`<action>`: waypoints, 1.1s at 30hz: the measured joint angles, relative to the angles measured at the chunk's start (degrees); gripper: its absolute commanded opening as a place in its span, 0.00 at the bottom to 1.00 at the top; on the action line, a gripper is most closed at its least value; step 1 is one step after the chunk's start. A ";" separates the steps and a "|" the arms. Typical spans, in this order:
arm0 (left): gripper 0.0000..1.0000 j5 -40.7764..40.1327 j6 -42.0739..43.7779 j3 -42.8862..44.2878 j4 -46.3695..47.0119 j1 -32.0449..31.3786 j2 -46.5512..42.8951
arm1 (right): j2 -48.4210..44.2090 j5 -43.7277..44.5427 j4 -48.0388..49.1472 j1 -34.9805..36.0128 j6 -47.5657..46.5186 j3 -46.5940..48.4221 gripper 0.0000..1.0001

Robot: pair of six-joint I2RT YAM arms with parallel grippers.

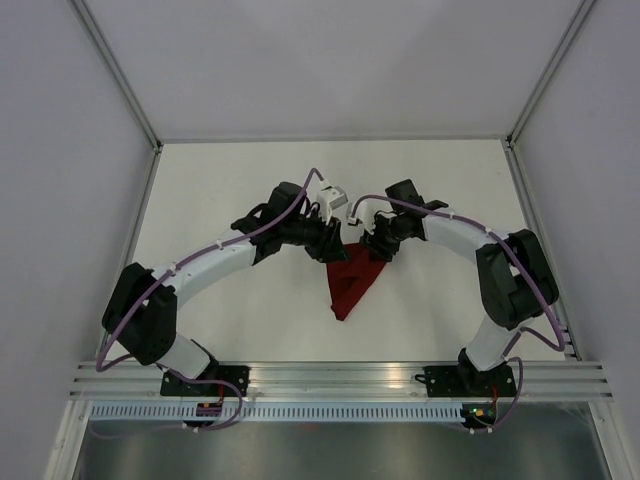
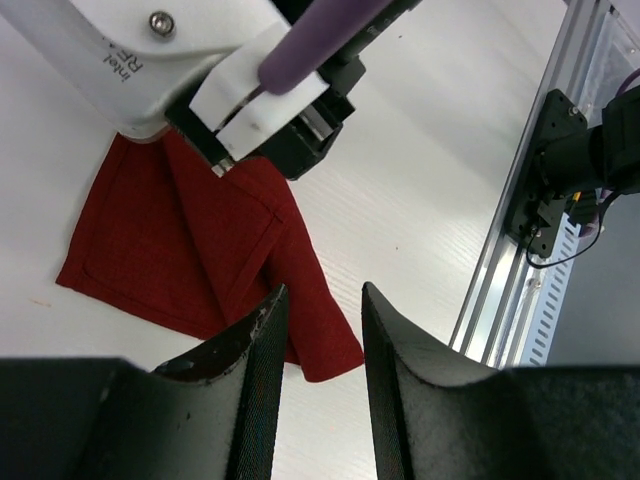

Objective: Fold the napkin, place the utensils inside, and roll it up
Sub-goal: Roll the napkin with the utensil

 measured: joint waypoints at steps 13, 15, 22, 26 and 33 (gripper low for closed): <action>0.40 -6.08 -6.36 -12.66 10.14 -1.03 -0.04 | 0.79 -0.28 0.07 1.77 3.67 0.70 0.56; 0.40 -6.62 -7.30 -13.46 11.23 -1.09 -0.04 | 1.77 -0.44 0.37 1.90 4.63 1.84 0.57; 0.40 -10.49 -8.83 -14.75 14.01 -5.14 -0.20 | 8.02 -1.44 2.51 2.54 9.07 8.74 0.53; 0.40 -12.31 -9.44 -15.69 14.91 -7.80 -0.20 | 9.75 -1.29 4.50 2.62 11.63 10.16 0.55; 0.41 -18.80 -12.81 -17.73 16.15 -7.72 -2.62 | 6.38 -2.38 1.84 -0.59 8.13 9.35 0.65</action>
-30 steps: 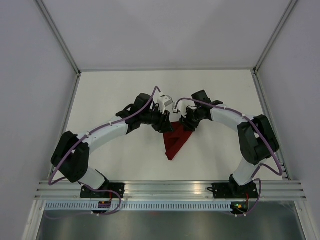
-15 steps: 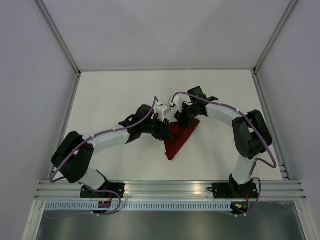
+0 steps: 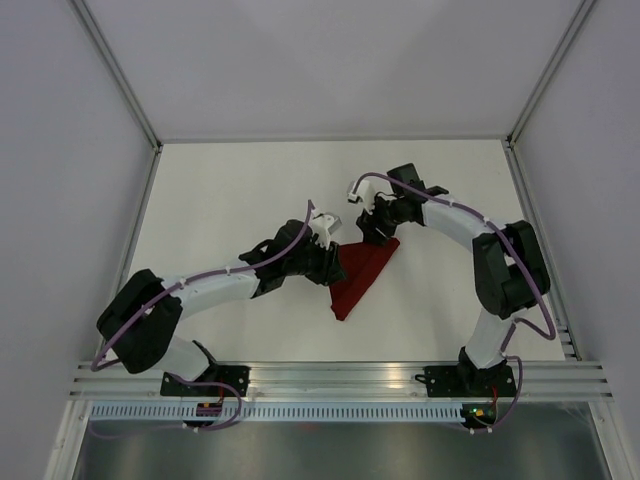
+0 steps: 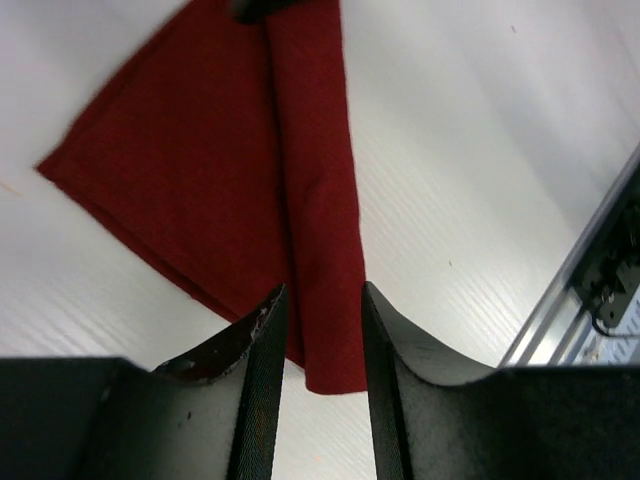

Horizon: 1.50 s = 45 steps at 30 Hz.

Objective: Fold the napkin, place the utensils inside, and roll it up
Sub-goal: Roll the napkin with the utensil

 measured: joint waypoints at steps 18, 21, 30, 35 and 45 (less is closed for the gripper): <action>0.40 -3.19 -9.31 14.78 -6.91 5.84 19.37 | -22.95 -1.64 -8.57 1.42 -30.38 -22.49 0.98; 0.40 -3.17 -9.33 15.52 -7.58 6.60 19.37 | -24.00 -0.92 -6.91 3.23 -33.90 -24.26 0.98; 0.41 -3.19 -9.42 16.59 -8.83 8.59 19.17 | -19.41 1.14 -3.67 5.57 -42.10 -24.79 0.98; 0.41 -3.26 -9.46 16.48 -10.34 9.27 16.59 | -14.95 1.68 -3.48 5.57 -44.96 -23.23 0.98; 0.41 -3.72 -9.51 13.33 -10.54 10.21 5.73 | -11.06 2.23 -1.79 5.60 -45.57 -20.28 0.62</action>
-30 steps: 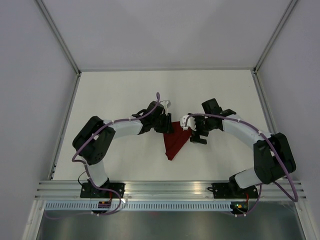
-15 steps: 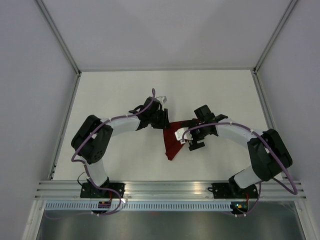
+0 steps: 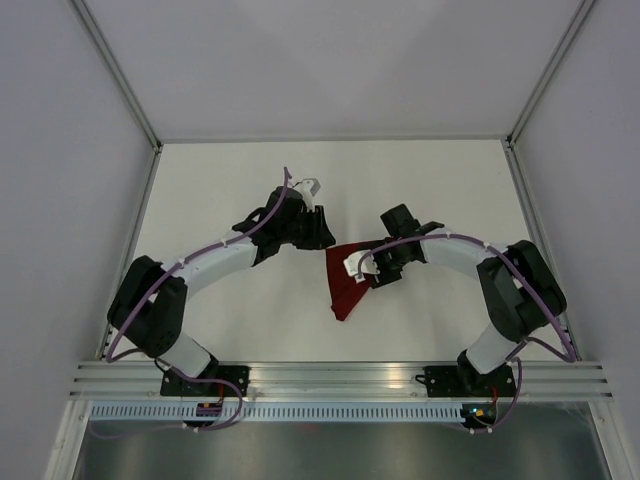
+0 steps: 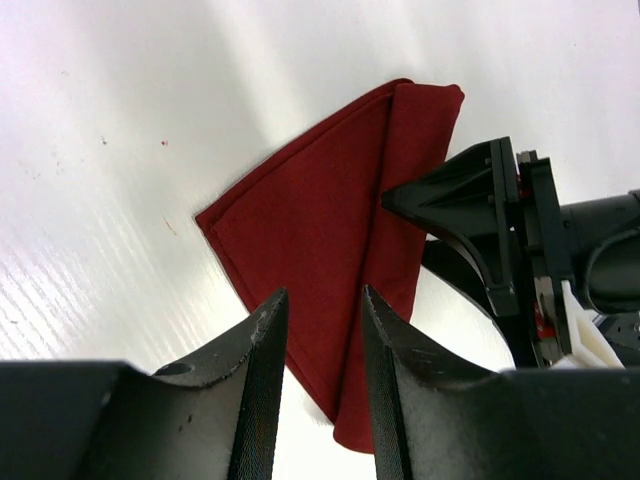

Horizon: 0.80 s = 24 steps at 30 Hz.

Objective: Fold the napkin, place the utensils inside, and roll it up
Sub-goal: Roll the napkin with the utensil

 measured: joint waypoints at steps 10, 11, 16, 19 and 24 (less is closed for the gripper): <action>0.41 0.02 0.07 -2.67 -2.80 0.04 -6.62 | 7.41 1.49 -11.17 0.39 1.88 10.95 0.44; 0.41 0.02 0.07 -3.15 -2.95 0.09 -7.89 | 9.18 1.51 -13.62 0.44 2.64 13.55 0.44; 0.41 -0.02 0.70 -5.51 -2.95 0.09 -14.84 | 15.69 1.44 -22.43 0.52 5.99 22.40 0.42; 0.41 -0.68 1.57 -7.63 -2.71 0.09 -18.71 | 18.91 0.96 -26.82 0.52 8.63 26.73 0.41; 0.41 -2.82 3.13 -11.85 -2.14 -0.42 -24.37 | 23.54 0.09 -32.52 0.35 13.33 32.79 0.41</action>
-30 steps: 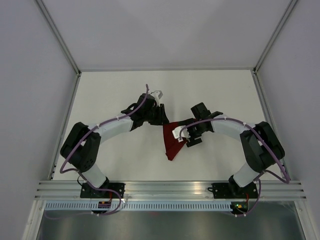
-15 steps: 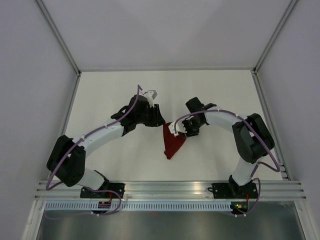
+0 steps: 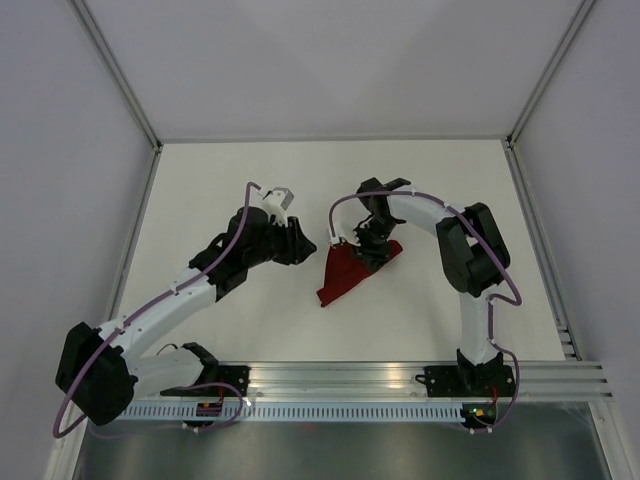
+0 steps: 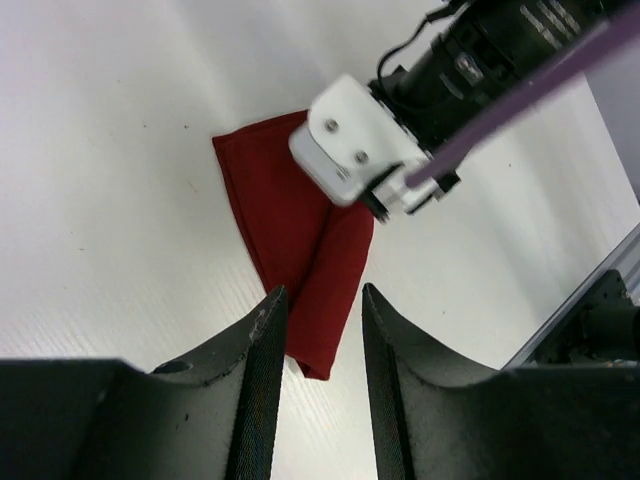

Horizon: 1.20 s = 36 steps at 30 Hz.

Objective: Fold the napkin, place the utensils inside, and roll it up
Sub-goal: Roll the napkin with the utensil

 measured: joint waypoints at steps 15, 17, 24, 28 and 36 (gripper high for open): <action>0.52 -17.33 17.53 -3.23 11.13 -24.20 11.10 | 8.11 -6.19 -13.14 -0.42 9.25 7.74 0.41; 0.54 -19.82 21.33 -3.21 12.76 -25.83 15.85 | 8.57 -6.95 -14.40 -0.42 9.94 7.74 0.41; 0.58 -21.27 30.32 -1.55 17.86 -27.54 24.92 | 10.34 -8.72 -18.73 -0.42 11.89 7.32 0.41; 0.57 -20.04 32.50 1.22 19.39 -27.54 27.54 | 11.13 -9.03 -20.24 -0.42 13.03 7.19 0.41; 0.58 -13.92 33.46 2.93 19.69 -27.58 30.12 | 11.58 -9.05 -20.96 -0.42 14.38 6.95 0.41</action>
